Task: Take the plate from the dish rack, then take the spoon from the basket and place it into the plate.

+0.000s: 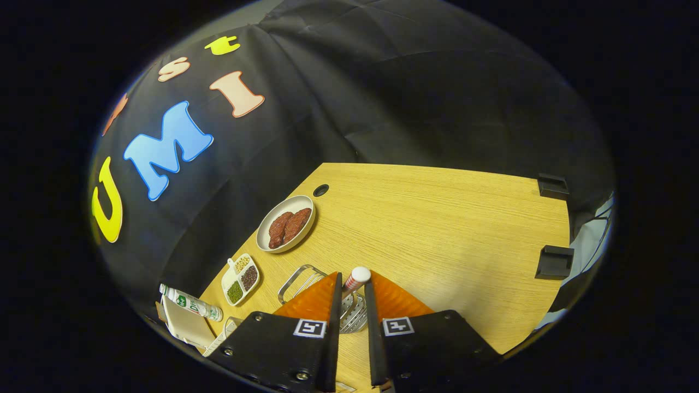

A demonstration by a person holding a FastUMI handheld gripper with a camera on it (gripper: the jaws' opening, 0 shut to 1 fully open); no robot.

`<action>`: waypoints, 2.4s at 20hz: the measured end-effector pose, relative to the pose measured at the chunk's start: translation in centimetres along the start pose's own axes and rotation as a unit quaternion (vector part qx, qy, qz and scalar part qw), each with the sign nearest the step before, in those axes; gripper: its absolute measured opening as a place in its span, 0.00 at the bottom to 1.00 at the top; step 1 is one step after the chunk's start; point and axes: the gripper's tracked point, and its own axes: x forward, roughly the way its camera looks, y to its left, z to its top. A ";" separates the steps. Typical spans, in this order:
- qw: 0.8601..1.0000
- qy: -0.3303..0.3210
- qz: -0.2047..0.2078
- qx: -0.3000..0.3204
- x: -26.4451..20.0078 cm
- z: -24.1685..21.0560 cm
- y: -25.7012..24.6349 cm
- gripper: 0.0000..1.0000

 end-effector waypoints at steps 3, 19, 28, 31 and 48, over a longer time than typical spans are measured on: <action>0.999 -0.005 0.021 0.027 0.0 0.3 0.6 0.19; 0.994 -0.069 0.043 -0.078 -5.7 5.1 3.4 0.10; 0.956 -0.136 0.087 -0.243 -13.5 7.3 8.4 0.10; 0.944 -0.139 0.117 -0.275 -16.3 5.4 10.2 0.10; 0.880 -0.020 0.274 -0.388 -30.4 -15.8 12.6 0.10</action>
